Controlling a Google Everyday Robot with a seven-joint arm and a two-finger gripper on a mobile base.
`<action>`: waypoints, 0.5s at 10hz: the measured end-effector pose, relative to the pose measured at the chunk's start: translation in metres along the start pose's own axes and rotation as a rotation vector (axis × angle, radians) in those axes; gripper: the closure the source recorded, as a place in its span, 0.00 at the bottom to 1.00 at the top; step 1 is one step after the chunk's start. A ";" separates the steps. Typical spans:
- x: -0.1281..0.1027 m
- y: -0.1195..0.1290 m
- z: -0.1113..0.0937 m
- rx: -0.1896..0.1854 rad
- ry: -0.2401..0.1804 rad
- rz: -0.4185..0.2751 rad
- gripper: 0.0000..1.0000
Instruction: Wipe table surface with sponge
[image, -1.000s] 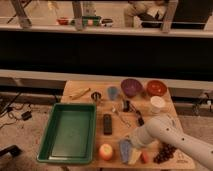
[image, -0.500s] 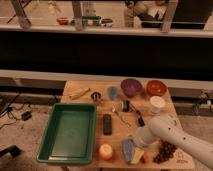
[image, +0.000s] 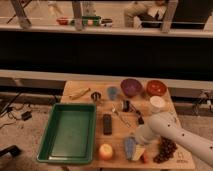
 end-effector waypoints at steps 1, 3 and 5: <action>-0.003 -0.004 0.001 0.003 -0.001 -0.007 0.73; -0.005 -0.006 0.002 0.006 -0.004 -0.011 0.73; -0.005 -0.007 0.003 0.010 -0.007 -0.011 0.73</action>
